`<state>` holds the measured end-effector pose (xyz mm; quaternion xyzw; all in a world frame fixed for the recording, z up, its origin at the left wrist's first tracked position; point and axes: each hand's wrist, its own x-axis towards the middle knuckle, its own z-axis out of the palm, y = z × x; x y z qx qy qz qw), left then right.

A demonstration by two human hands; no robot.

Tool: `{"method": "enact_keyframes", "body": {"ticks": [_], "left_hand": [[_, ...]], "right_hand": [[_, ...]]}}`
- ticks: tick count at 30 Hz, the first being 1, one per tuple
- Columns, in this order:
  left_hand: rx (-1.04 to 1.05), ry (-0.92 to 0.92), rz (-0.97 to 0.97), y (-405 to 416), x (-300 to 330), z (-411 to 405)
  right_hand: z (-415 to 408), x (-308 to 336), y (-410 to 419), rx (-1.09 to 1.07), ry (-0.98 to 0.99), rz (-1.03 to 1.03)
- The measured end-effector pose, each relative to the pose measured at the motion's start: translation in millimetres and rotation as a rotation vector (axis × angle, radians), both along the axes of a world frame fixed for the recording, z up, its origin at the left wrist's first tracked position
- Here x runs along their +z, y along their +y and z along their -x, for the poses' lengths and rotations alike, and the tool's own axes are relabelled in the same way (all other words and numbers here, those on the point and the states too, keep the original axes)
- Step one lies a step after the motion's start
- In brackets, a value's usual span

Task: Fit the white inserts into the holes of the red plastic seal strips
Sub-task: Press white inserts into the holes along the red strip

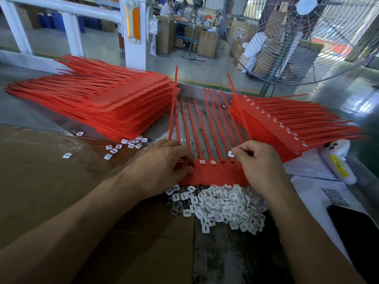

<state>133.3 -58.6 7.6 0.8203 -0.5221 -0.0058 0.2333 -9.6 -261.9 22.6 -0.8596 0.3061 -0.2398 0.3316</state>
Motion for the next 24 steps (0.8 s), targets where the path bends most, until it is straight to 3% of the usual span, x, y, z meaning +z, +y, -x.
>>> {"method": "enact_keyframes", "body": {"ticks": [9,24], "left_hand": [[0.002,0.002,0.003,-1,-1,0],[0.002,-0.009,0.01,0,-2,-1]], "right_hand": [[-7,-3,0,0.088,0.186,0.111],[-12,-8,4,0.038,0.166,0.19]]}}
